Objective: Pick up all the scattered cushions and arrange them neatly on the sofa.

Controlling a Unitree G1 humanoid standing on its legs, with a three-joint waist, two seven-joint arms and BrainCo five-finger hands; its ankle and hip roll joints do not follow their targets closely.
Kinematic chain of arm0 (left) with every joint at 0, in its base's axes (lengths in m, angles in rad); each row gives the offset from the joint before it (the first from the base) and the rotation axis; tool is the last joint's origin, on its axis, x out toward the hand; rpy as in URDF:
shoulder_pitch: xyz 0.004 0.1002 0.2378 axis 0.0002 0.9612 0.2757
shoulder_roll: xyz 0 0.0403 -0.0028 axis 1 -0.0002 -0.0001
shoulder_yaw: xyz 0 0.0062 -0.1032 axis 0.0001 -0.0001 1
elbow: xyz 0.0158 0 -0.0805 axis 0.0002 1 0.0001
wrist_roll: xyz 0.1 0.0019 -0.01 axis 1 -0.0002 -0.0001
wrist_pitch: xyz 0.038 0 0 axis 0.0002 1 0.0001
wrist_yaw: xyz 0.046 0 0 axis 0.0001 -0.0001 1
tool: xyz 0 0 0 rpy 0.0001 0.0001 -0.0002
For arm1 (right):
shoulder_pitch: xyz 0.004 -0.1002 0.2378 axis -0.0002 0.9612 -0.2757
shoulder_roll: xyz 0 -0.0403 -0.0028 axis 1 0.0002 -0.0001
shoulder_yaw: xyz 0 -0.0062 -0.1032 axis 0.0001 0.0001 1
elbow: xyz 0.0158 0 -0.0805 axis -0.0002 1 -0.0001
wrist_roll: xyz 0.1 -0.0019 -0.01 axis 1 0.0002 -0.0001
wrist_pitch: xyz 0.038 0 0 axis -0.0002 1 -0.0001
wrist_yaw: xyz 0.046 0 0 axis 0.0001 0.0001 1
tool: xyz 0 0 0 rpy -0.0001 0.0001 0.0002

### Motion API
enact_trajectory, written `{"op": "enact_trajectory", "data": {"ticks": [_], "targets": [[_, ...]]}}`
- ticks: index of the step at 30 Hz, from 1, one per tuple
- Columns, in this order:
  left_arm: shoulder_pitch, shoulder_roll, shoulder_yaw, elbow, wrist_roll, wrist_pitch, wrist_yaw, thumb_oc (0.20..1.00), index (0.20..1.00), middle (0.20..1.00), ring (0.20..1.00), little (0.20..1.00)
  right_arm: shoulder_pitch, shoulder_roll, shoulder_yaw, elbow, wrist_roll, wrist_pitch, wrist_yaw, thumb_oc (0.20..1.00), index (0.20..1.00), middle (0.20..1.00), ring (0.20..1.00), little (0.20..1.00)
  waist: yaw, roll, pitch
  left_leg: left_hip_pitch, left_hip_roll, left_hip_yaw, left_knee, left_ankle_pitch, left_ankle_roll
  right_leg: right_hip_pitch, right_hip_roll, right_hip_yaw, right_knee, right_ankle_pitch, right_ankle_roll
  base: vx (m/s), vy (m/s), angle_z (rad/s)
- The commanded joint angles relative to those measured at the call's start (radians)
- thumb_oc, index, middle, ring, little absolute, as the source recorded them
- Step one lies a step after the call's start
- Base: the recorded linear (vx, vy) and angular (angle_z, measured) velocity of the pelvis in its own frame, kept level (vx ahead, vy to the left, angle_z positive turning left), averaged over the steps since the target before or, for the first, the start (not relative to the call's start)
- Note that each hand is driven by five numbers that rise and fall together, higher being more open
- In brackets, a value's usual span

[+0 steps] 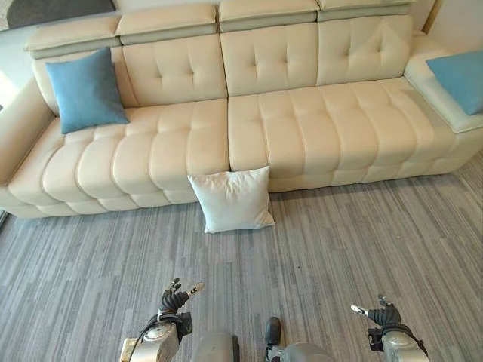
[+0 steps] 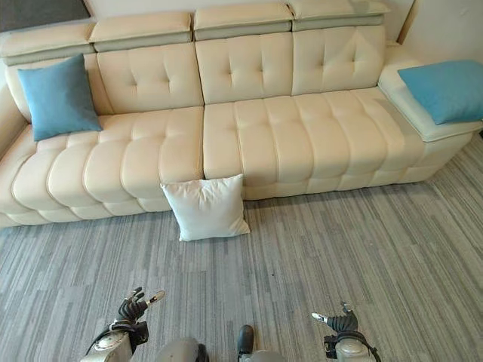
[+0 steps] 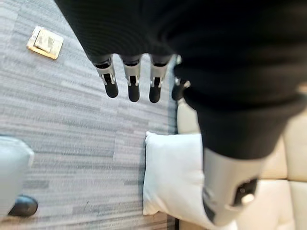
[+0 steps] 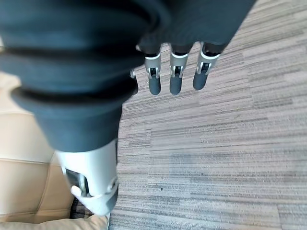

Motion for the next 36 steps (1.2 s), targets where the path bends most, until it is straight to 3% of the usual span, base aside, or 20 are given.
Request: {"op": "enact_trajectory", "data": {"ticks": [1, 2, 3, 7, 13, 16, 17, 18, 19, 20, 21, 22, 25, 28, 30, 33, 36], "targets": [[0.021, 0.037, -0.013, -0.049, 0.001, -0.017, 0.01, 1.0, 1.0, 1.0, 1.0, 1.0, 0.019, -0.039, -0.012, -0.028, 0.006, -0.012, -0.005, 1.0, 1.0, 1.0, 1.0, 1.0, -0.005, 0.033, 0.0, 0.055, -0.007, -0.009, -0.172, 0.139, 0.031, 0.077, -0.071, 0.02, 0.085, -0.213, 0.096, 0.27, 0.048, 0.18], [0.027, 0.037, -0.014, -0.049, 0.008, -0.015, 0.007, 1.0, 1.0, 1.0, 1.0, 1.0, 0.022, -0.036, -0.006, -0.028, 0.0, -0.012, -0.002, 1.0, 1.0, 1.0, 1.0, 1.0, -0.005, 0.039, -0.002, 0.045, -0.006, -0.022, -0.246, 0.199, 0.019, 0.093, -0.066, 0.014, 0.081, -0.218, 0.097, 0.3, 0.076, 0.17], [0.032, 0.036, -0.016, -0.048, 0.013, -0.014, 0.008, 1.0, 1.0, 1.0, 1.0, 1.0, 0.022, -0.035, 0.0, -0.03, -0.004, -0.012, -0.001, 1.0, 1.0, 1.0, 1.0, 1.0, -0.003, 0.043, -0.003, 0.032, -0.004, -0.028, -0.303, 0.222, 0.012, 0.108, -0.062, 0.011, 0.077, -0.226, 0.098, 0.21, 0.061, 0.15], [0.042, 0.039, -0.001, -0.035, 0.021, -0.014, 0.006, 1.0, 1.0, 1.0, 1.0, 1.0, 0.019, -0.03, 0.011, -0.021, -0.02, -0.006, 0.012, 1.0, 1.0, 1.0, 1.0, 1.0, 0.009, 0.044, -0.015, 0.027, -0.001, -0.016, -0.364, 0.266, -0.02, 0.164, -0.06, 0.018, 0.063, -0.234, 0.113, 0.35, 0.157, 0.15], [0.049, 0.044, 0.003, -0.007, 0.016, -0.017, 0.01, 1.0, 1.0, 1.0, 1.0, 1.0, 0.014, 0.012, 0.014, -0.022, -0.024, -0.007, 0.024, 1.0, 1.0, 1.0, 1.0, 1.0, 0.017, 0.02, -0.079, 0.085, -0.043, 0.0, -0.364, 0.217, 0.044, 0.174, -0.122, 0.036, 0.126, -0.222, 0.173, 0.41, 0.277, -0.08], [0.04, 0.061, -0.004, -0.013, 0.022, -0.01, 0.012, 1.0, 1.0, 1.0, 1.0, 1.0, 0.002, 0.028, 0.031, -0.022, -0.033, -0.006, 0.026, 1.0, 1.0, 1.0, 1.0, 1.0, 0.022, 0.012, -0.076, 0.13, -0.066, 0.007, -0.364, 0.166, 0.086, 0.083, -0.164, 0.053, 0.347, -0.16, 0.201, 0.27, 0.262, -0.05], [0.04, 0.061, -0.004, -0.013, 0.022, -0.01, 0.012, 1.0, 1.0, 1.0, 1.0, 1.0, 0.002, 0.028, 0.031, -0.022, -0.033, -0.006, 0.026, 1.0, 1.0, 1.0, 1.0, 1.0, 0.022, 0.012, -0.076, 0.129, -0.066, 0.008, -0.364, 0.166, 0.087, 0.082, -0.164, 0.054, 0.348, -0.161, 0.201, 0.22, 0.303, 0.12], [0.032, 0.072, -0.005, -0.017, 0.027, -0.006, 0.015, 1.0, 1.0, 1.0, 1.0, 1.0, -0.006, 0.035, 0.033, -0.022, -0.036, -0.003, 0.026, 1.0, 1.0, 1.0, 1.0, 1.0, 0.021, 0.012, -0.061, 0.167, -0.082, 0.013, -0.364, 0.137, 0.112, 0.013, -0.197, 0.053, 0.503, -0.071, 0.215, 0.19, 0.279, 0.03], [0.031, 0.074, -0.004, -0.024, 0.025, -0.006, 0.015, 1.0, 1.0, 1.0, 1.0, 1.0, -0.007, 0.036, 0.033, -0.026, -0.036, -0.003, 0.024, 1.0, 1.0, 1.0, 1.0, 1.0, 0.017, 0.016, -0.052, 0.182, -0.088, 0.014, -0.364, 0.127, 0.122, -0.013, -0.215, 0.044, 0.569, -0.026, 0.215, 0.18, 0.281, -0.07], [0.031, 0.074, -0.004, -0.024, 0.025, -0.005, 0.015, 1.0, 1.0, 1.0, 1.0, 1.0, -0.007, 0.036, 0.033, -0.026, -0.036, -0.003, 0.024, 1.0, 1.0, 1.0, 1.0, 1.0, 0.018, 0.015, -0.052, 0.182, -0.09, 0.015, -0.364, 0.127, 0.123, -0.016, -0.216, 0.045, 0.574, -0.028, 0.216, 0.16, 0.228, 0.09], [0.025, 0.079, -0.004, -0.031, 0.029, -0.005, 0.017, 1.0, 1.0, 1.0, 1.0, 1.0, -0.009, 0.04, 0.036, -0.027, -0.04, -0.001, 0.021, 1.0, 1.0, 1.0, 1.0, 1.0, 0.008, 0.027, -0.032, 0.208, -0.092, 0.015, -0.364, 0.106, 0.133, -0.064, -0.231, 0.041, 0.663, -0.022, 0.201, 0.14, 0.173, 0.2], [0.019, 0.079, -0.007, -0.035, 0.032, -0.003, 0.017, 1.0, 1.0, 1.0, 1.0, 1.0, -0.01, 0.044, 0.039, -0.024, -0.04, 0.001, 0.022, 1.0, 1.0, 1.0, 1.0, 1.0, 0.001, 0.033, -0.024, 0.218, -0.087, 0.009, -0.364, 0.1, 0.132, -0.103, -0.205, 0.057, 0.667, -0.068, 0.19, 0.18, 0.192, 0.34], [0.002, 0.08, -0.006, -0.029, 0.034, -0.005, 0.015, 1.0, 1.0, 1.0, 1.0, 1.0, -0.014, 0.042, 0.04, -0.005, -0.036, 0.004, 0.02, 1.0, 1.0, 1.0, 1.0, 1.0, 0.001, 0.052, -0.007, 0.242, -0.066, 0.019, -0.364, 0.092, 0.115, -0.162, -0.158, 0.015, 0.536, -0.17, 0.171, 0.14, 0.043, 0.25], [-0.003, 0.082, -0.006, -0.034, 0.037, -0.004, 0.008, 1.0, 1.0, 1.0, 1.0, 1.0, -0.014, 0.039, 0.035, -0.005, -0.022, 0.002, 0.013, 1.0, 1.0, 1.0, 1.0, 1.0, -0.007, 0.052, 0.008, 0.264, -0.064, 0.011, -0.364, 0.091, 0.099, -0.172, -0.071, 0.047, 0.271, -0.124, 0.189, 0.15, -0.047, 0.05], [-0.005, 0.083, -0.001, -0.035, 0.051, -0.002, 0.001, 1.0, 1.0, 1.0, 1.0, 1.0, -0.011, 0.033, 0.028, -0.009, -0.024, 0.003, 0.013, 1.0, 1.0, 1.0, 1.0, 1.0, -0.007, 0.045, 0.004, 0.276, -0.065, 0.018, -0.364, 0.081, 0.09, -0.157, -0.062, 0.019, 0.146, -0.077, 0.199, 0.19, -0.076, -0.2], [0.0, 0.075, 0.002, -0.043, 0.061, -0.004, -0.005, 1.0, 1.0, 1.0, 1.0, 1.0, -0.004, 0.033, 0.024, -0.006, -0.033, 0.003, 0.011, 1.0, 1.0, 1.0, 1.0, 1.0, -0.009, 0.036, -0.009, 0.3, -0.072, 0.024, -0.364, 0.062, 0.083, -0.158, -0.049, -0.008, 0.083, -0.039, 0.207, 0.22, -0.099, -0.08], [0.008, 0.055, -0.007, -0.035, 0.063, -0.004, -0.011, 1.0, 1.0, 1.0, 1.0, 1.0, 0.005, 0.031, 0.025, 0.016, -0.026, -0.002, 0.01, 1.0, 1.0, 1.0, 1.0, 1.0, -0.009, 0.037, -0.037, 0.335, -0.067, 0.024, -0.358, 0.037, 0.074, -0.092, -0.037, 0.007, 0.028, -0.046, 0.187, 0.29, -0.142, 0.03]]}}
